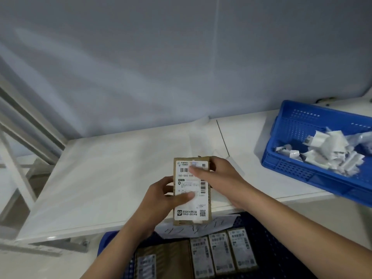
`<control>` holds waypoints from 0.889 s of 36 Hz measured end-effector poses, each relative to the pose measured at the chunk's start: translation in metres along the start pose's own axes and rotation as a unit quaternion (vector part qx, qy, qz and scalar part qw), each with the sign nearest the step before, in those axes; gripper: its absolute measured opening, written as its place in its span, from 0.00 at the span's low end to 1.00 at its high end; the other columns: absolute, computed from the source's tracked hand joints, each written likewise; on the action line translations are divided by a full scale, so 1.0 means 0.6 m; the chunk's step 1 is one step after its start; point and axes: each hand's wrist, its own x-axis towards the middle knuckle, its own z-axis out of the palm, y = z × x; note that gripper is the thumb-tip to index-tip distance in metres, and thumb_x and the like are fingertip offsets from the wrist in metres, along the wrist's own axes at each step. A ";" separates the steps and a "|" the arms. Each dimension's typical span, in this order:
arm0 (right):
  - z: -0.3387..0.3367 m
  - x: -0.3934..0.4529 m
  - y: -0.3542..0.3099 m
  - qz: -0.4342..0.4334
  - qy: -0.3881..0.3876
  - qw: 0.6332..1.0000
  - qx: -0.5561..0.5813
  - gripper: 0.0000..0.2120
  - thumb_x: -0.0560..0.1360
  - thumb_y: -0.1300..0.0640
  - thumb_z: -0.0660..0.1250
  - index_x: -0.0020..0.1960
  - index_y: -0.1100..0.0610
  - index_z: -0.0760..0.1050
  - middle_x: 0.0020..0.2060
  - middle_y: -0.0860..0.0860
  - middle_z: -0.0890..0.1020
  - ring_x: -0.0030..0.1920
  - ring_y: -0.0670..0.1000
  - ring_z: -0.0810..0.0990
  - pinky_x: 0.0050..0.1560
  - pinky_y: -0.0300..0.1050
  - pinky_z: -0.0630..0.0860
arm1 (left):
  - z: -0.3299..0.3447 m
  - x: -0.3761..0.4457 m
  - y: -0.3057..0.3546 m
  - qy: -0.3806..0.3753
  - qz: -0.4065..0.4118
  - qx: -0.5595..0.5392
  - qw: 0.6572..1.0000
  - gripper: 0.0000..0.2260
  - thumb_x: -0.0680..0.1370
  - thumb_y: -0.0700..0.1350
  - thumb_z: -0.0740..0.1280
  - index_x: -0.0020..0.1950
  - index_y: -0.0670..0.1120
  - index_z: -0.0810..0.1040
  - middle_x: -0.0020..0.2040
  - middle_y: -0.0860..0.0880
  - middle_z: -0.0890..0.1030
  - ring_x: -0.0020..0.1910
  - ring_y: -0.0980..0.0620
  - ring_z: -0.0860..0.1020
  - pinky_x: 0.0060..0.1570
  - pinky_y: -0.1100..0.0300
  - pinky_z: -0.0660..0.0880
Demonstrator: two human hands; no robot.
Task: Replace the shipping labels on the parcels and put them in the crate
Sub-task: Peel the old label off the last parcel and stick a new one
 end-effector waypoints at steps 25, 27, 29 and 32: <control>-0.005 0.015 0.011 0.007 -0.037 0.996 -0.078 0.20 0.78 0.39 0.67 0.50 0.56 0.82 0.44 0.47 0.87 0.49 0.46 0.85 0.58 0.48 0.79 | -0.023 0.005 -0.005 0.038 0.030 0.039 0.998 0.32 0.69 0.68 0.73 0.68 0.51 0.79 0.56 0.54 0.86 0.56 0.57 0.84 0.60 0.52 0.81; 0.003 0.010 0.014 0.017 -0.061 0.994 -0.084 0.22 0.79 0.38 0.64 0.52 0.57 0.83 0.44 0.47 0.87 0.49 0.46 0.85 0.58 0.46 0.78 | -0.023 0.004 0.001 0.023 0.024 0.021 0.999 0.25 0.73 0.60 0.74 0.66 0.49 0.79 0.53 0.51 0.87 0.52 0.55 0.85 0.53 0.57 0.82; 0.010 0.005 0.019 0.014 -0.081 0.993 -0.089 0.19 0.79 0.38 0.63 0.53 0.53 0.83 0.45 0.45 0.87 0.50 0.44 0.85 0.57 0.44 0.77 | -0.021 0.002 0.003 0.030 0.019 0.016 0.999 0.18 0.76 0.54 0.74 0.62 0.47 0.80 0.50 0.50 0.88 0.49 0.54 0.86 0.47 0.60 0.83; 0.018 0.006 0.028 0.016 -0.076 0.992 -0.100 0.18 0.79 0.38 0.64 0.59 0.49 0.80 0.50 0.43 0.86 0.53 0.43 0.83 0.50 0.39 0.76 | -0.019 0.003 -0.002 0.066 0.019 0.000 0.998 0.14 0.76 0.51 0.75 0.57 0.45 0.82 0.46 0.49 0.88 0.45 0.52 0.87 0.46 0.55 0.84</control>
